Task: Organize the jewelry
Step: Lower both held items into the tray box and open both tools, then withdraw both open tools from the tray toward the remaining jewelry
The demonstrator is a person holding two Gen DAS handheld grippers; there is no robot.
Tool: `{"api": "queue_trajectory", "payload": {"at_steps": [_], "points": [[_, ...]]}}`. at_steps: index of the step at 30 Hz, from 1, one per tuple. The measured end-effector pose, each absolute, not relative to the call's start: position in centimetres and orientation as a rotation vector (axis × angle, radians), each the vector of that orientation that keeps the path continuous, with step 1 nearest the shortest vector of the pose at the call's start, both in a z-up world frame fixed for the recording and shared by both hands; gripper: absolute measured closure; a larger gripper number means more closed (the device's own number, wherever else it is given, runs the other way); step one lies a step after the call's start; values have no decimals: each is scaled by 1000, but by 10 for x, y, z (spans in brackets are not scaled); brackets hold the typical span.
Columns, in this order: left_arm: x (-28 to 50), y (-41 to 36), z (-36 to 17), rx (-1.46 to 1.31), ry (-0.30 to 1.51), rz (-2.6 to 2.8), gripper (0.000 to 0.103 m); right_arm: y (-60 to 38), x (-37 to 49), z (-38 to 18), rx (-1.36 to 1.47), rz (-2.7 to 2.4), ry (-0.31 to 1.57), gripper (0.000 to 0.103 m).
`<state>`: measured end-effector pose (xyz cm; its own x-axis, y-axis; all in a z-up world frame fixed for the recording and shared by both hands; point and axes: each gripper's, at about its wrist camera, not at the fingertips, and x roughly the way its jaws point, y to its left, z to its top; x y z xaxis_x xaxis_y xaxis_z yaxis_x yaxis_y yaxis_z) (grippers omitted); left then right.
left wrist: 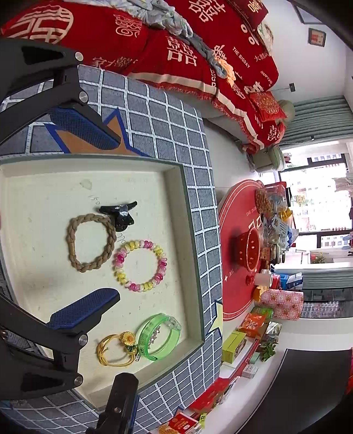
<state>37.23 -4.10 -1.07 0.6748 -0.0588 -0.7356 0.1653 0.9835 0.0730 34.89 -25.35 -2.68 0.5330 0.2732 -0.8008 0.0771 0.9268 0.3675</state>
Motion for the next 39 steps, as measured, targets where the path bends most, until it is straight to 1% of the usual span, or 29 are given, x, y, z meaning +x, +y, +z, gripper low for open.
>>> {"api": "queue_trajectory", "payload": {"at_steps": [3,5,8,11,21,31,39], "points": [[365,-36,-4,133,815,-129,0,-255,341,-24,390,127,989,20],[355,-33,-2,125,807,-144,0,-256,334,-19,393,127,961,0],[340,-26,1,121,812,-189,0,-257,319,-7,397,123,888,0],[320,-22,4,123,798,-190,0,-259,307,5,400,128,859,0],[266,-15,3,71,839,-214,0,-267,257,23,377,155,904,0],[235,-25,-24,9,937,-220,0,-285,196,3,353,133,949,0],[234,-28,-35,-55,984,-164,0,-294,165,-27,337,81,1021,0]]}}
